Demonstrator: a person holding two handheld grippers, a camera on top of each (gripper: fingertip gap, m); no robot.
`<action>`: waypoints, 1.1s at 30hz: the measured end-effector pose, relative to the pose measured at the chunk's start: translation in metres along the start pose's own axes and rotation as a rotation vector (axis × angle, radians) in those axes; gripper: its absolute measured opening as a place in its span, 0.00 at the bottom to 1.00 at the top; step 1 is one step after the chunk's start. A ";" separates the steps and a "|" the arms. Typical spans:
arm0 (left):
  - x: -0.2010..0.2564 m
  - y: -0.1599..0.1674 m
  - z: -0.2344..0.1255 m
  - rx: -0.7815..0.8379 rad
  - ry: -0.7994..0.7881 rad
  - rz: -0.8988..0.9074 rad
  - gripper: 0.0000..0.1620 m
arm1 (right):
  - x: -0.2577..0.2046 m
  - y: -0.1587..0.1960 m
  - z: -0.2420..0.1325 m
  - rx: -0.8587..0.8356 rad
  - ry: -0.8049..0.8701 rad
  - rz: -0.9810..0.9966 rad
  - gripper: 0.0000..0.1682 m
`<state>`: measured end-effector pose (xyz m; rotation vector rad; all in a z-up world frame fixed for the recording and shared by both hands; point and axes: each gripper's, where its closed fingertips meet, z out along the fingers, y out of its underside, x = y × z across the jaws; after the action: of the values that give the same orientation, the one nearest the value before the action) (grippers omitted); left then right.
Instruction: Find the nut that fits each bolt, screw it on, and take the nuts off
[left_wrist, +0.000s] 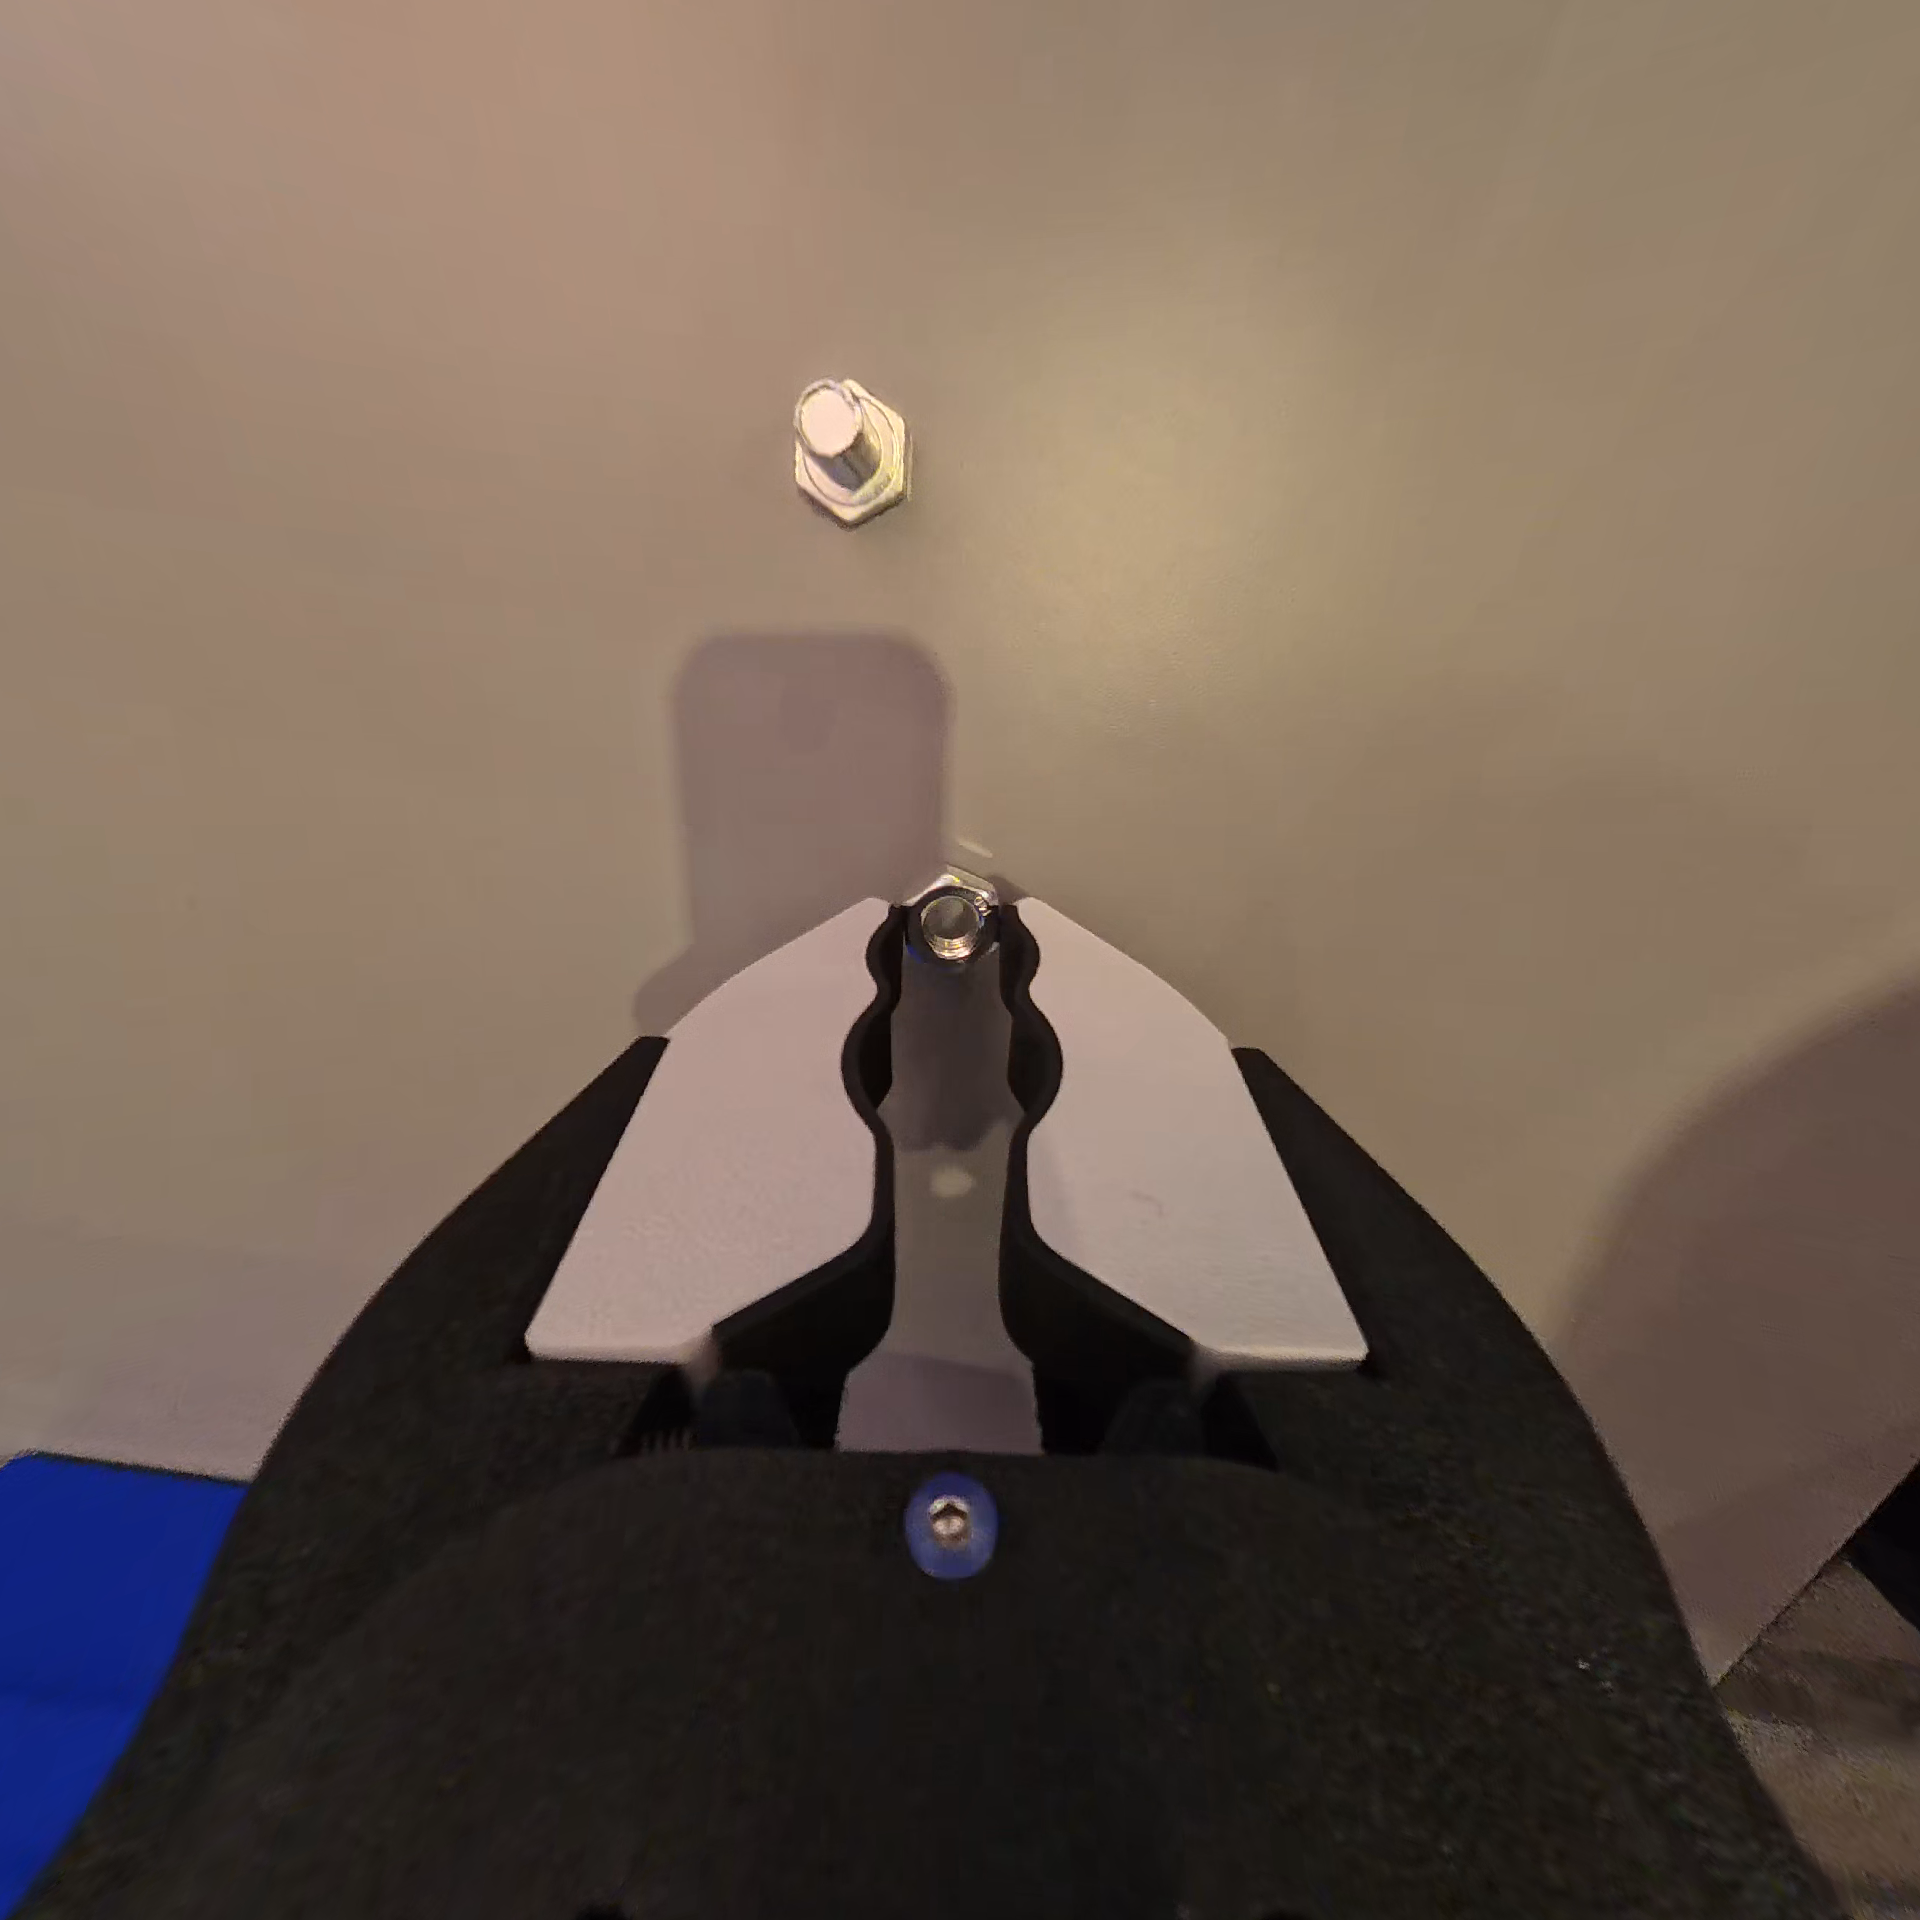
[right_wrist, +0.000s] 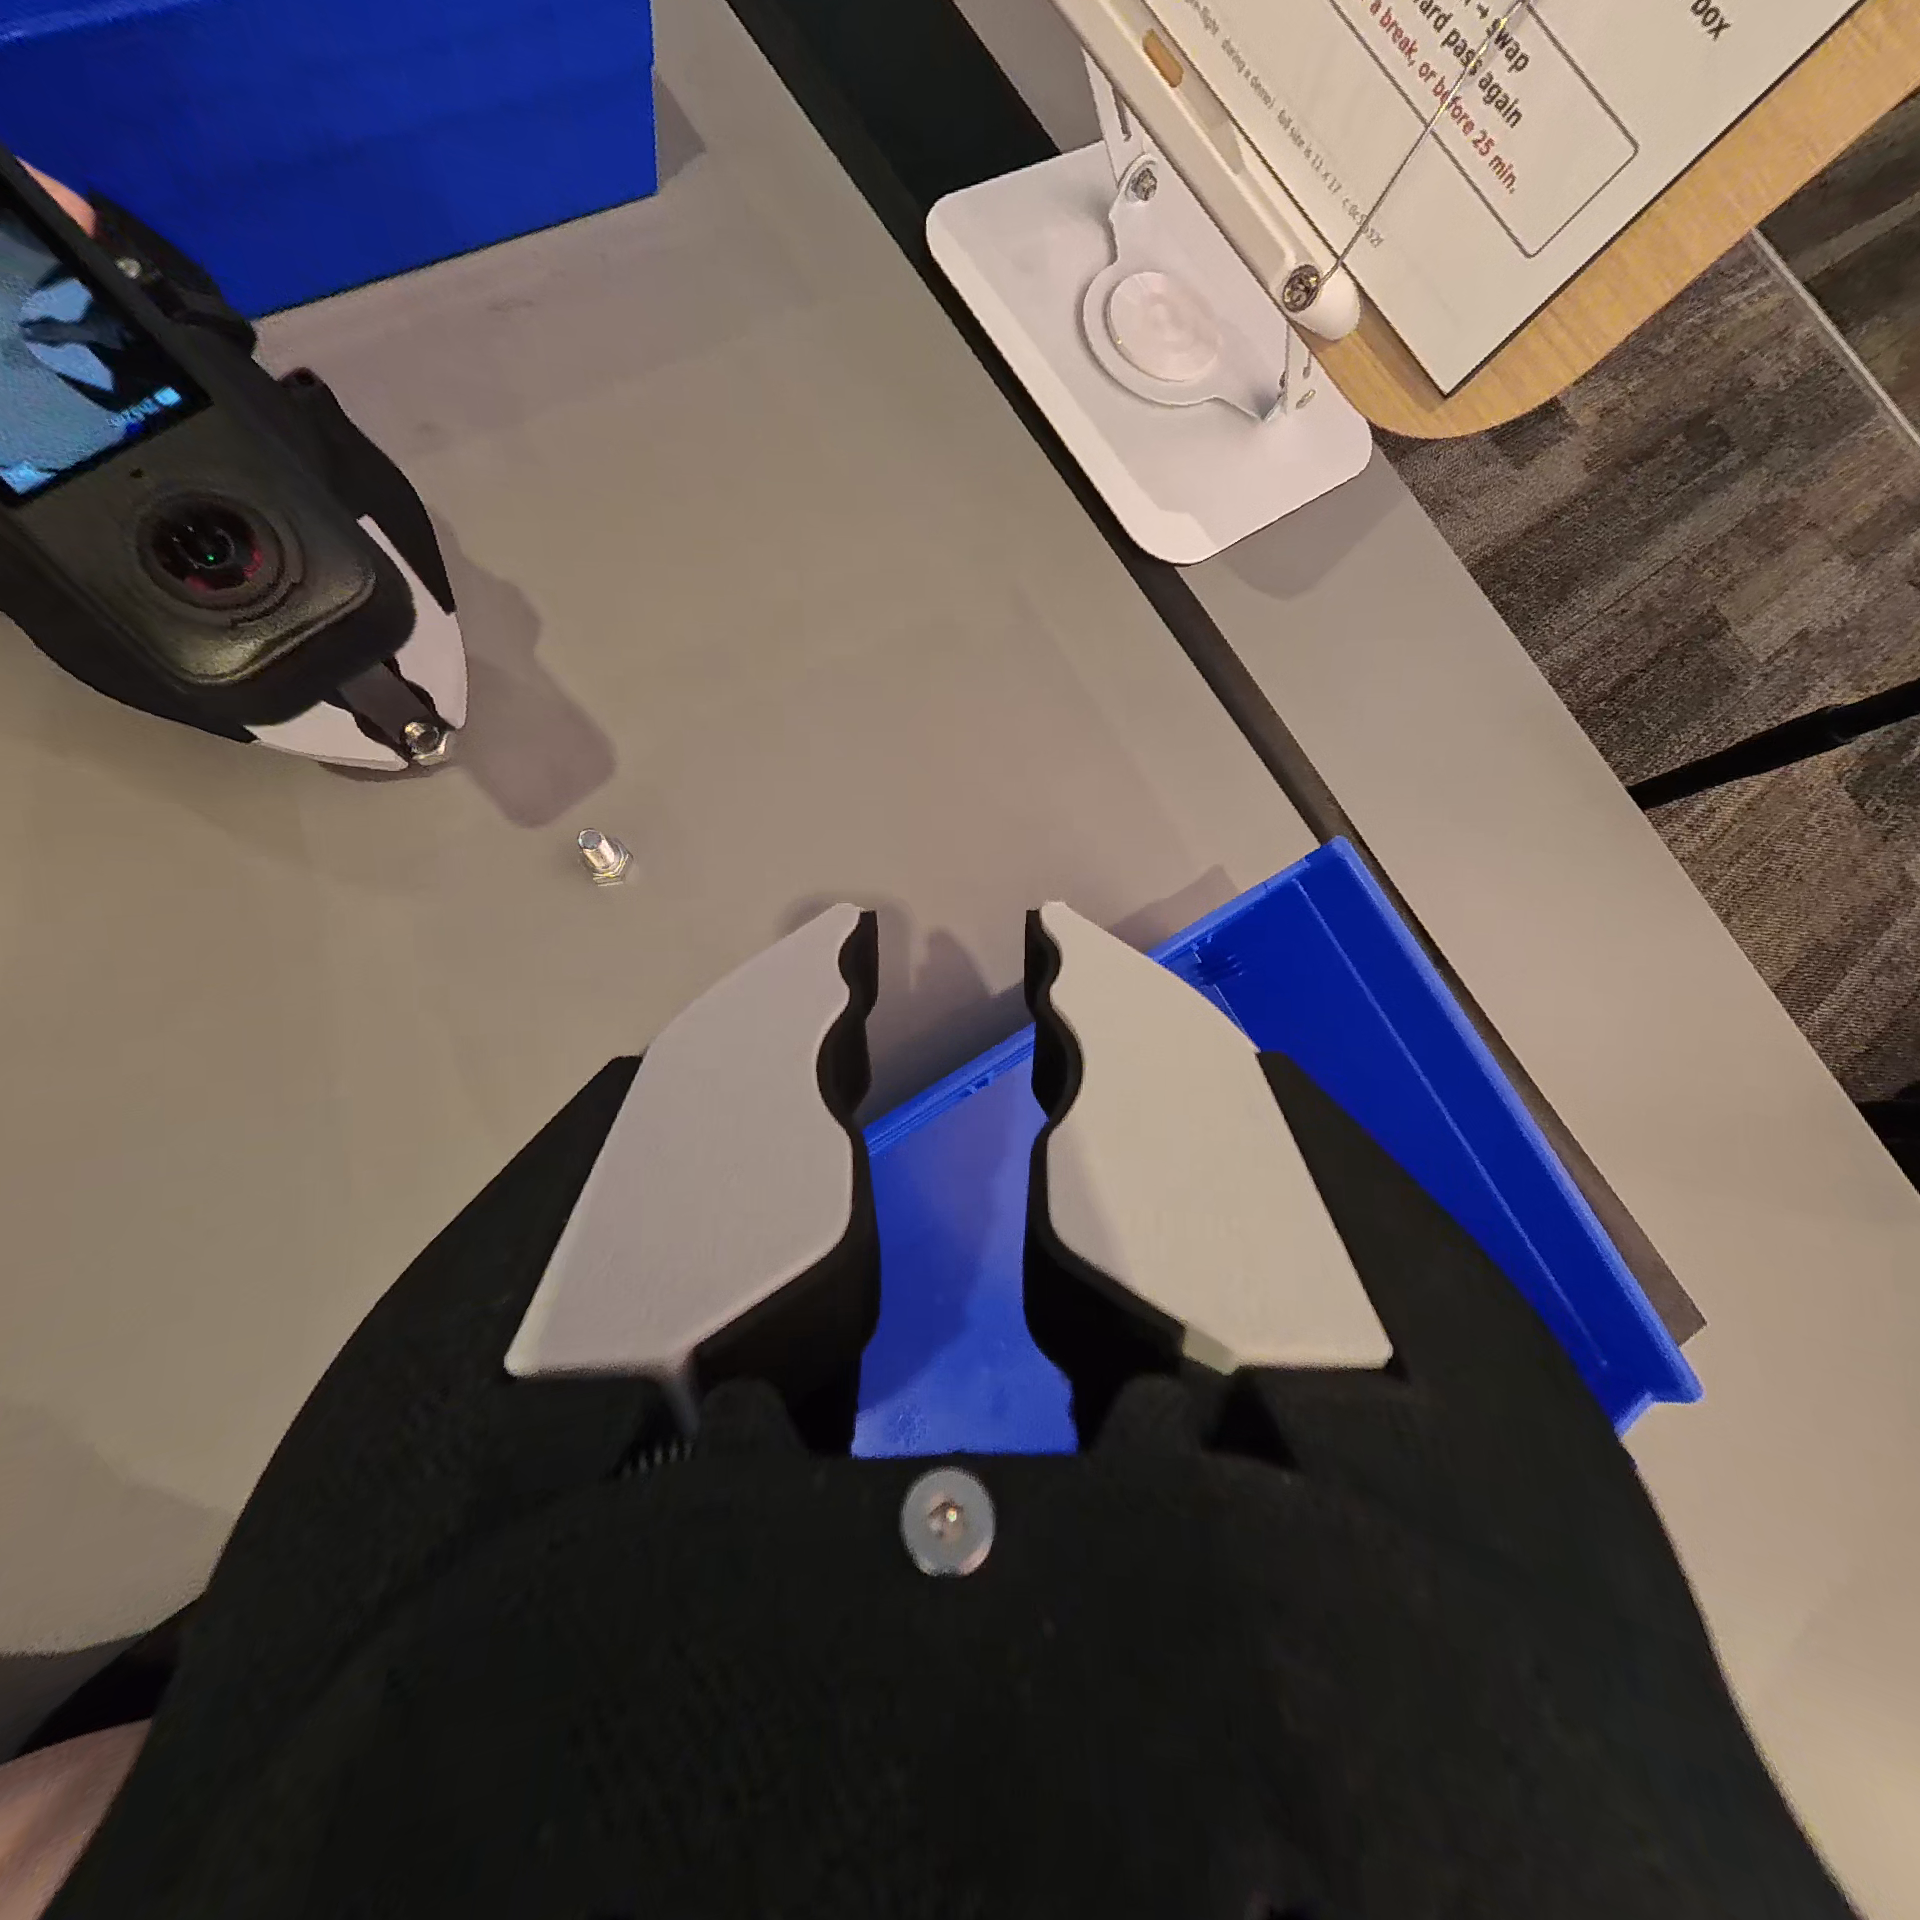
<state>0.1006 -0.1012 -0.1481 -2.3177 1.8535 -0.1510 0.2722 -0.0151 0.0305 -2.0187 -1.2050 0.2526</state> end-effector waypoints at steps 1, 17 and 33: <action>0.000 0.000 0.002 -0.003 0.002 -0.002 0.11 | 0.000 0.001 0.000 -0.003 0.000 0.000 0.17; -0.001 -0.003 0.007 0.024 0.009 0.002 0.11 | -0.002 0.008 0.008 -0.051 -0.019 -0.010 0.17; -0.002 -0.018 -0.033 0.188 0.011 -0.019 0.20 | -0.015 0.006 0.013 -0.019 -0.129 -0.030 0.17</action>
<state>0.1112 -0.0977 -0.1121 -2.2111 1.7411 -0.3260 0.2616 -0.0229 0.0140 -2.0245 -1.3208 0.3633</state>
